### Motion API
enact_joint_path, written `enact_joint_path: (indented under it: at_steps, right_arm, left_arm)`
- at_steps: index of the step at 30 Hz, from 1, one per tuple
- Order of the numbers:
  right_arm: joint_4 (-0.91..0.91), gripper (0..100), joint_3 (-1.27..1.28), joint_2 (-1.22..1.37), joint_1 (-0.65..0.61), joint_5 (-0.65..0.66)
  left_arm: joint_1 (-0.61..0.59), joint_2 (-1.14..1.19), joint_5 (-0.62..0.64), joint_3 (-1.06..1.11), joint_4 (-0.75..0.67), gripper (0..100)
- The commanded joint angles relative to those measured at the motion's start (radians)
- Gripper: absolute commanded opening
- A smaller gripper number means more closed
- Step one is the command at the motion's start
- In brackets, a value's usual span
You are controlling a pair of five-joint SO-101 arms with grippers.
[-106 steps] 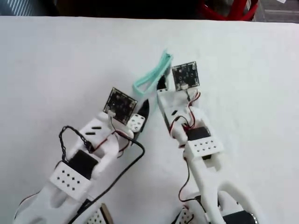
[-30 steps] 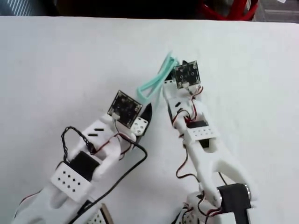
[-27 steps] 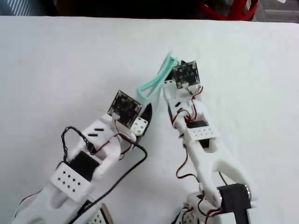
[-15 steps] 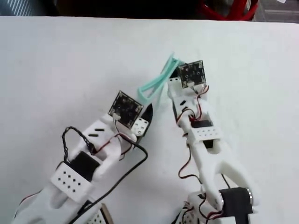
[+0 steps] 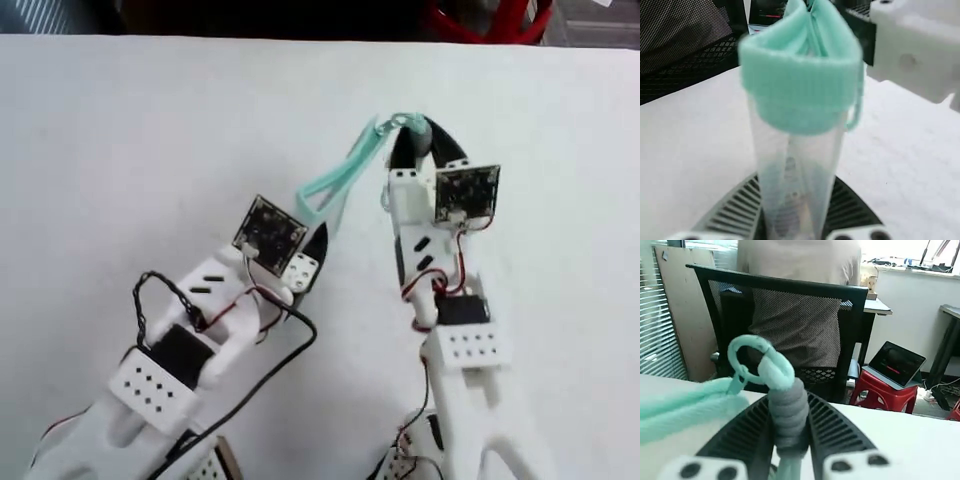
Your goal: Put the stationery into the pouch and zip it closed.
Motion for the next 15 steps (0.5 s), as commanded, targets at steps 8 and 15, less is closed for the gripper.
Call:
enact_joint_path:
  at_steps: [8, 15]
  right_arm:
    - [0.67, 1.8, -0.353, -0.259, -0.185, 0.172]
    - [1.015, 1.8, -0.614, -0.257, -0.234, 0.17]
  left_arm:
    - [0.048, 0.016, -0.003, 0.006, -0.011, 2]
    - [0.028, 0.016, -0.003, 0.006, -0.014, 2]
